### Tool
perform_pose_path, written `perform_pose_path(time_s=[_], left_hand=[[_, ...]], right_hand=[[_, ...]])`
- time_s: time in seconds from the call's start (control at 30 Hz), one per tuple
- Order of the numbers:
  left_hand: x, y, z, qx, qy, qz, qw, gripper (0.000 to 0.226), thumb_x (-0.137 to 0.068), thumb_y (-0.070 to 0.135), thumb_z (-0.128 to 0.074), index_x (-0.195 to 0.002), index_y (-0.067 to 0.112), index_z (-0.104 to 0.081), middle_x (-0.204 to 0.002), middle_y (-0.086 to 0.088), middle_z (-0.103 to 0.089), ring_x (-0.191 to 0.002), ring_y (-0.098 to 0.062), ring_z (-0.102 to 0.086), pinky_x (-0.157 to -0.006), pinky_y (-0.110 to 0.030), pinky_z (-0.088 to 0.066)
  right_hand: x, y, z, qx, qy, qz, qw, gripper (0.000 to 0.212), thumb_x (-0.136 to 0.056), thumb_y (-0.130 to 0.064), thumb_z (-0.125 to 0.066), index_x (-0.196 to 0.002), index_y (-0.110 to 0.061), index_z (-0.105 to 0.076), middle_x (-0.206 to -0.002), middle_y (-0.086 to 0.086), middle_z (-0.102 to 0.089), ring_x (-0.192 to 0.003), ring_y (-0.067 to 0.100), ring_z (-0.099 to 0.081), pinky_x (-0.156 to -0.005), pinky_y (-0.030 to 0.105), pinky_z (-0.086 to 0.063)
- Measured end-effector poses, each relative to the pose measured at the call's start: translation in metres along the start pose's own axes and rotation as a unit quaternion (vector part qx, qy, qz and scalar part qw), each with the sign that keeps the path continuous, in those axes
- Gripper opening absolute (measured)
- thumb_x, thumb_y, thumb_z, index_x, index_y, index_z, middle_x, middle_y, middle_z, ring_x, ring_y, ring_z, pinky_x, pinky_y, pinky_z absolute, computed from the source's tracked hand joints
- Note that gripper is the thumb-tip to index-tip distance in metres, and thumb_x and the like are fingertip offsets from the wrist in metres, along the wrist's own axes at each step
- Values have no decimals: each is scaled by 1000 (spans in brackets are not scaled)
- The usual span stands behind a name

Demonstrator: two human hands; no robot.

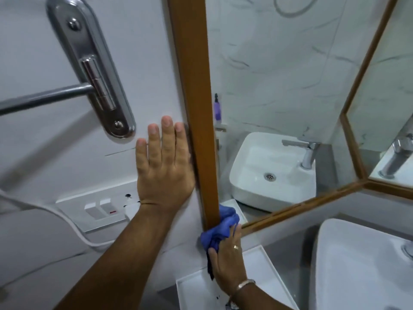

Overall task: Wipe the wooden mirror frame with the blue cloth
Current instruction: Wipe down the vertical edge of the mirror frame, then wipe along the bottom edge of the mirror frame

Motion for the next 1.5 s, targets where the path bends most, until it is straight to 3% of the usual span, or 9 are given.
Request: perform_pose_path(time_s=[0.2, 0.27, 0.33, 0.43, 0.6, 0.7, 0.8, 1.17, 1.5], left_hand=[[-5, -6, 13, 89, -45, 3, 995, 74, -101, 36, -35, -157, 6, 4, -162, -22, -6, -151, -25, 21, -123, -47, 6], [-14, -5, 22, 138, -48, -73, 987, 80, -100, 42, -35, -156, 9, 12, -166, -16, 15, -151, -24, 22, -123, -46, 7], [-36, 2, 30, 148, -29, -176, 973, 83, -99, 44, -43, -158, 9, 5, -167, -16, 9, -153, -27, 12, -123, -46, 5], [-87, 17, 38, 131, -10, -280, 951, 71, -99, 43, -44, -159, 16, -17, -161, -23, -27, -150, -39, -20, -121, -52, -5], [-143, 31, 39, 47, -23, -432, 900, 74, -101, 53, -37, -160, 17, -10, -165, -19, -17, -150, -40, -19, -120, -61, -16], [-152, 37, 41, 17, -45, -482, 875, 77, -100, 56, -30, -160, 19, 0, -167, -18, -4, -153, -37, -5, -122, -56, -1], [-167, 45, 44, 8, -46, -514, 857, 77, -99, 59, -29, -160, 19, -6, -166, -18, -7, -152, -38, -6, -124, -56, -5], [-174, 49, 38, 9, -48, -552, 833, 82, -97, 67, -21, -160, 17, -9, -166, -22, -9, -153, -40, -7, -122, -57, -8], [-197, 60, 43, 13, -20, -597, 802, 81, -93, 70, 0, -160, 24, 4, -166, -18, 3, -153, -38, 1, -122, -53, 4]], right_hand=[[-18, -22, -3, -189, 167, -100, 962, 71, -83, -32, -43, -145, -29, -10, -152, 15, -24, -135, 32, -35, -115, 47, -29], [-38, -20, 15, -236, 268, -117, 927, 62, -88, -33, -36, -145, -26, -13, -151, 21, -27, -137, 32, -32, -119, 40, -22], [-64, -10, 40, -257, 375, -179, 873, 63, -94, -25, -34, -150, -12, -9, -156, 22, -19, -142, 24, -21, -117, 17, -6], [-102, 23, 92, -270, 444, -304, 798, 55, -101, -24, -33, -149, -4, -16, -158, 20, -16, -145, 35, -18, -119, 32, -10], [-121, 38, 111, -312, 457, -326, 767, 56, -101, -29, -29, -150, -5, -14, -160, 15, -11, -147, 29, -10, -119, 37, -8], [-100, 1, 58, -337, 452, -289, 773, 65, -95, -40, -26, -151, -11, -11, -161, 11, -7, -148, 24, -7, -121, 39, -6], [-95, -2, 45, -344, 411, -277, 798, 62, -98, -38, -26, -152, -14, -6, -162, 8, -1, -148, 26, -3, -121, 42, -5], [-166, 93, 223, -321, 474, -330, 751, 53, -102, -25, -29, -150, -5, -18, -159, 18, -14, -146, 30, -15, -119, 37, -10], [-101, 11, 84, -355, 391, -240, 814, 57, -103, -34, -29, -151, -31, 1, -161, -9, 10, -146, 8, 9, -118, 34, 1]])
Point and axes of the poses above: each hand's wrist, its own x-axis away from the middle knuckle, its own z-axis out of the back of the hand, y = z × x, the point moved 1 cm from there along -x, towards the middle knuckle
